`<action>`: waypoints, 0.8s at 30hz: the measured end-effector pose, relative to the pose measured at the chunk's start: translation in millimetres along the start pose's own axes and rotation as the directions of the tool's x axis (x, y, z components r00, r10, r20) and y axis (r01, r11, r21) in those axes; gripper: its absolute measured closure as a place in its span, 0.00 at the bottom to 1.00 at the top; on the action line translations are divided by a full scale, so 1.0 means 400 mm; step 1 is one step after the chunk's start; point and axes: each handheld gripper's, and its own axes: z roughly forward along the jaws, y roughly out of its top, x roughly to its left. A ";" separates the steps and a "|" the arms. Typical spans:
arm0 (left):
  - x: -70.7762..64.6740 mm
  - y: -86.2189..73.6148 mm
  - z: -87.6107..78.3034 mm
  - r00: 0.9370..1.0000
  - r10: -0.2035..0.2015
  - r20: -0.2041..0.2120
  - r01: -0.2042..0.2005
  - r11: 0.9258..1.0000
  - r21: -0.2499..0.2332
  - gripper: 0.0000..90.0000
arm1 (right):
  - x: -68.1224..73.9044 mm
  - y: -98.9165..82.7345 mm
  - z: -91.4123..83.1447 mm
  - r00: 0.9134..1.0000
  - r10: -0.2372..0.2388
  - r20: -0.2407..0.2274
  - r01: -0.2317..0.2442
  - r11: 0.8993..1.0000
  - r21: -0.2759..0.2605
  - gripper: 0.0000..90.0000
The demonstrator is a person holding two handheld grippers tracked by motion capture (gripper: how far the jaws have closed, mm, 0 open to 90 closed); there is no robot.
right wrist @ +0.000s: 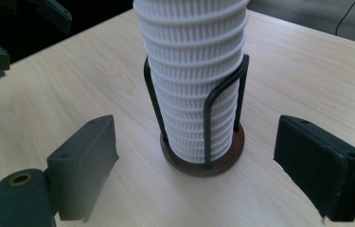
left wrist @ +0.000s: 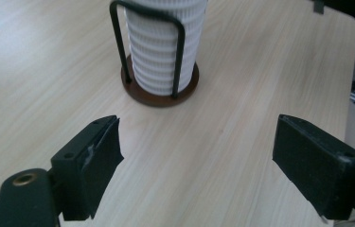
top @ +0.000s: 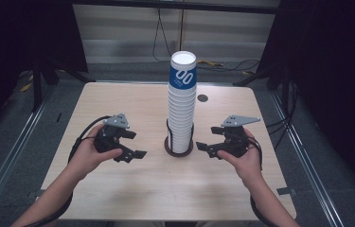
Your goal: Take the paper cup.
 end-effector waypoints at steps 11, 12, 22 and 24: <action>0.024 0.091 -0.019 1.000 0.019 -0.018 -0.020 1.000 -0.018 0.18 | -0.011 0.064 -0.028 1.000 -0.003 0.003 0.003 1.000 -0.024 0.14; 0.025 0.104 -0.023 1.000 0.023 -0.020 -0.023 1.000 -0.016 0.18 | -0.011 0.070 -0.030 1.000 -0.005 0.010 0.005 1.000 -0.026 0.14; 0.021 0.196 -0.048 0.998 0.042 -0.049 -0.044 0.998 -0.040 0.18 | -0.006 0.135 -0.032 0.998 -0.059 0.008 0.059 0.996 -0.072 0.14; 0.019 0.211 -0.047 0.997 0.053 -0.047 -0.054 0.998 -0.031 0.18 | -0.005 0.146 -0.031 0.998 -0.066 0.001 0.066 0.995 -0.073 0.14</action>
